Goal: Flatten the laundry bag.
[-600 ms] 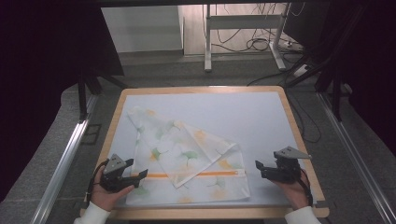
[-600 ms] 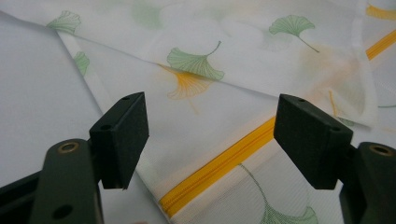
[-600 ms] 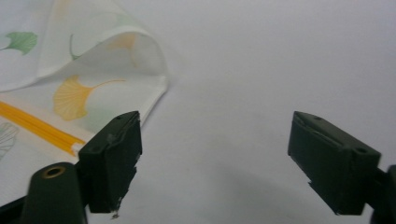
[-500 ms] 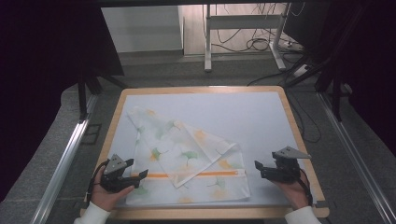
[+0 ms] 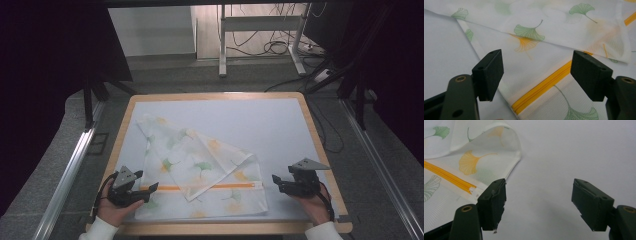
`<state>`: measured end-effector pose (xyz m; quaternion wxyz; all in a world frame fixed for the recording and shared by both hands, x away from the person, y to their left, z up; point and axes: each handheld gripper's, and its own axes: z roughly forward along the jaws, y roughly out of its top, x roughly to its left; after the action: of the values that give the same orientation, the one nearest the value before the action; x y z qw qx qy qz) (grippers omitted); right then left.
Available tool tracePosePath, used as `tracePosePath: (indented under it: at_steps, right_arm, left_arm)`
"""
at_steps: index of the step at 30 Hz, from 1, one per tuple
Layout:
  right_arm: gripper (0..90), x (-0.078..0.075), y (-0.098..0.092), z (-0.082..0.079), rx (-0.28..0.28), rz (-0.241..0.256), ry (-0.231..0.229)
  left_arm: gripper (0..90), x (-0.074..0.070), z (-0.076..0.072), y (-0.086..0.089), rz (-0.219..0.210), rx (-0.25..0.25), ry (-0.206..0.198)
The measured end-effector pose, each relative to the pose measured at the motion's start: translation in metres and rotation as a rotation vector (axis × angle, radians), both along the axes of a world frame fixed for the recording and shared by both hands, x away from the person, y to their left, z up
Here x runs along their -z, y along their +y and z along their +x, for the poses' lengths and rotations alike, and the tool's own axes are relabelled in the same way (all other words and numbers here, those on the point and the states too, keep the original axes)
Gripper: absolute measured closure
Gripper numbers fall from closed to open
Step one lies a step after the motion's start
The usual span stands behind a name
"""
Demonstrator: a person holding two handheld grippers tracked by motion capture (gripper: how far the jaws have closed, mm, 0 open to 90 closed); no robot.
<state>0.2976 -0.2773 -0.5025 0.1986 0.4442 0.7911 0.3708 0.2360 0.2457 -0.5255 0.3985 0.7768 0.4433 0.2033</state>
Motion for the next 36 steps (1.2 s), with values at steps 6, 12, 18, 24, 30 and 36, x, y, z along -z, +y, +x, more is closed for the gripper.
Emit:
tracePosePath:
  at_steps: [6,12,18,24,30,36]
  right_arm:
    - [28.3,-0.004,0.002,-0.002,0.024,0.046,0.011]
    - [29.6,-0.010,0.014,-0.004,-0.010,0.049,-0.001]
    - [31.6,-0.022,0.038,-0.005,-0.088,0.036,-0.006]
    - [32.7,-0.038,0.059,-0.005,-0.152,0.038,-0.023]
    - [33.8,-0.044,0.080,-0.001,-0.203,0.026,-0.012]
    - [34.0,-0.048,0.103,0.001,-0.268,0.021,-0.006]
  left_arm:
    - [26.3,0.003,0.000,0.001,0.011,-0.013,0.015]
    - [26.1,0.005,-0.001,-0.001,0.027,-0.030,0.016]
    - [27.1,0.006,0.000,-0.001,0.029,-0.030,0.032]
    - [27.1,0.005,-0.001,-0.002,0.031,-0.030,0.023]
    - [27.1,0.005,-0.001,-0.002,0.026,-0.028,0.026]
    - [27.1,0.006,-0.001,-0.001,0.014,-0.033,0.027]
